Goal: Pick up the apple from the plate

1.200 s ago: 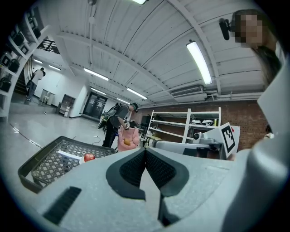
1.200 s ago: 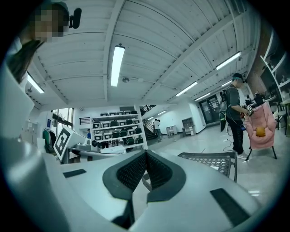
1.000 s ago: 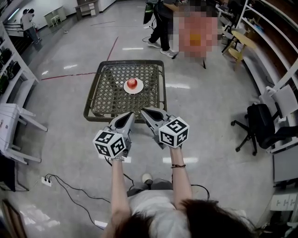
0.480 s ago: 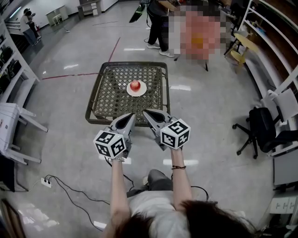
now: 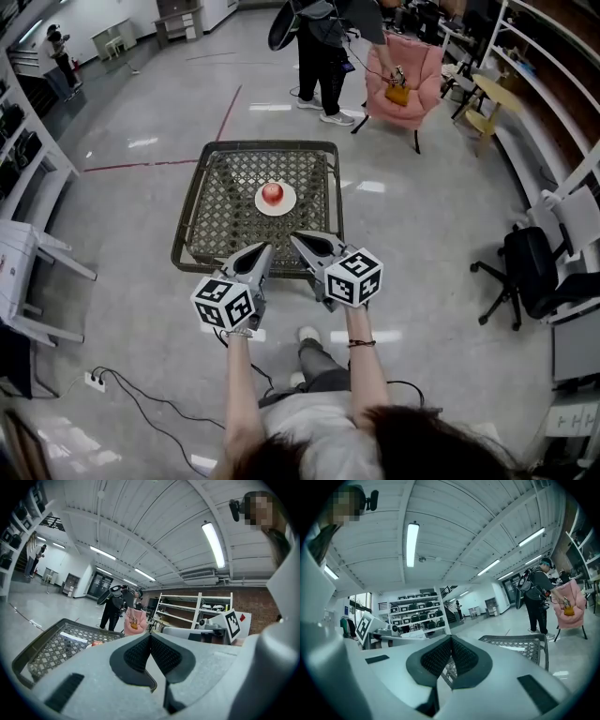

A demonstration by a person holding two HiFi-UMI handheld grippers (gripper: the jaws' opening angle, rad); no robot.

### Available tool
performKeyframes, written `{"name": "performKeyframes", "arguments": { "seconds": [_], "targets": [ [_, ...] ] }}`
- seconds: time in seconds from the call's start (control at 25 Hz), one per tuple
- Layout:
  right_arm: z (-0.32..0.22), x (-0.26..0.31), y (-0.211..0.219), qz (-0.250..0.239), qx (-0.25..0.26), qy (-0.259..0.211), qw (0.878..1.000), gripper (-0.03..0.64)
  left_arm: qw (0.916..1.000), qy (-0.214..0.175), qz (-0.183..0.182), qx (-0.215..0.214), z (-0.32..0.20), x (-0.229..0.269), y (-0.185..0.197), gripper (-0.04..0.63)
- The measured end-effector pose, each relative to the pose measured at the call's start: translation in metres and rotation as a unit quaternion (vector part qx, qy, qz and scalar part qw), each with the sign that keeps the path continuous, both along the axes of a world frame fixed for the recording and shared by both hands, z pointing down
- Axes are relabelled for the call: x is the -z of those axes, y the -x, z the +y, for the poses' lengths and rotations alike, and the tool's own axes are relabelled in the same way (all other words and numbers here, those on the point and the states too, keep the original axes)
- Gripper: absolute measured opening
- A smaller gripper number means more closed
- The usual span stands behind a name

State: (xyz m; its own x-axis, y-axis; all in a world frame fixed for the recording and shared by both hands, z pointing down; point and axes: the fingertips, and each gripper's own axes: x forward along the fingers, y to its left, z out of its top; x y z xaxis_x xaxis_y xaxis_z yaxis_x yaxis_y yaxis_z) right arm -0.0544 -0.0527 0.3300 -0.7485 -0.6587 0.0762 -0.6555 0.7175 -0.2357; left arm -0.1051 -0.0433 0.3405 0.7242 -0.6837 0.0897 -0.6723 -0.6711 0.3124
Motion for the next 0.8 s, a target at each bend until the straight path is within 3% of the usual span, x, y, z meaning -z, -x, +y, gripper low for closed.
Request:
{"name": "performKeyframes", "arguments": {
  "seconds": [0.8],
  "targets": [
    [-0.113,0.003,-0.015,-0.005,0.046,0.018,0.999,0.009,0.9992,0.008,-0.011,0.039,-0.109,0.003,-0.018,0.011]
  ]
}}
